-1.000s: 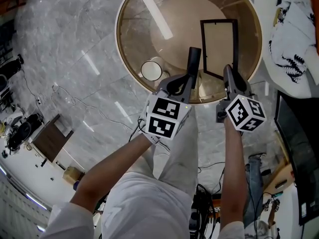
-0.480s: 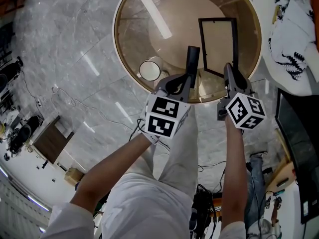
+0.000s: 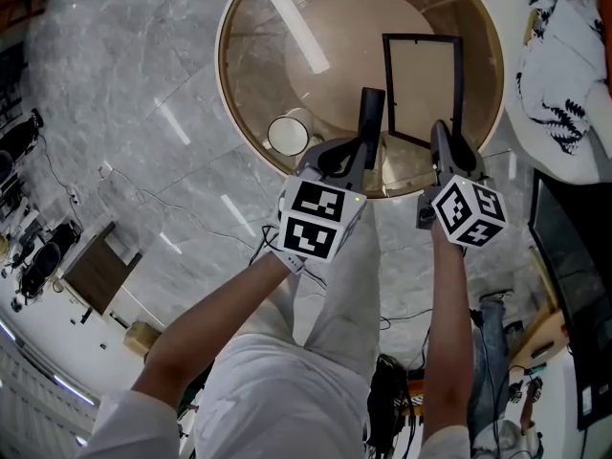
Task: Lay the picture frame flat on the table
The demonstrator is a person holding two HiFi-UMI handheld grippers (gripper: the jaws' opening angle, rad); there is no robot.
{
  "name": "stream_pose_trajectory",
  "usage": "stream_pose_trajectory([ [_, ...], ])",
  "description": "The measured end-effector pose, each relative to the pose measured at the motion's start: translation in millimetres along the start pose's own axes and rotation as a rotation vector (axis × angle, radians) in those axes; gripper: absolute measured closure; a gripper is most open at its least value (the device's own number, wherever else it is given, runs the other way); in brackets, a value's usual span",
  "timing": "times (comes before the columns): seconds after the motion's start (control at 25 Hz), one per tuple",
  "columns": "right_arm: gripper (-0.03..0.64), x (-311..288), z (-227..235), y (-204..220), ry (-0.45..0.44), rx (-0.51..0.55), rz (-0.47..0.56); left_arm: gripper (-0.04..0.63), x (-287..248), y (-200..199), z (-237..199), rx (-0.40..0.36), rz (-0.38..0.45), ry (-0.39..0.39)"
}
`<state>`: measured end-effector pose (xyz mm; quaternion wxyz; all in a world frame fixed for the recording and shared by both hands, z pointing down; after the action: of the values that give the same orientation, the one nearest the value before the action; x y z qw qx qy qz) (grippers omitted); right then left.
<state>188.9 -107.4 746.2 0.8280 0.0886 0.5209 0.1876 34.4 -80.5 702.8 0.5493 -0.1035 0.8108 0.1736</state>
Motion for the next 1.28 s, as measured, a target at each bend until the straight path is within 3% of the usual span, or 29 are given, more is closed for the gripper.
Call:
stream_pose_trajectory([
  [0.6, 0.480, -6, 23, 4, 0.074, 0.034, -0.024, 0.591, -7, 8, -2, 0.003, -0.030, 0.009],
  [1.28, 0.451, -24, 51, 17, 0.027, -0.027, -0.070, 0.591, -20, 10, 5, -0.003, -0.056, 0.020],
])
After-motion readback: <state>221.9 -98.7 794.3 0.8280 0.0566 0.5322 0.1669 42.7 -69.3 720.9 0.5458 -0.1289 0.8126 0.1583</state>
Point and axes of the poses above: the fingertips, and each gripper's own axes: x backward along the fingers, z to its right, y out of its underside, the point moved 1 cm from there along x, backward along the fingers, and after that the axes turned 14 degrees about -z, right-handed, at the moved point
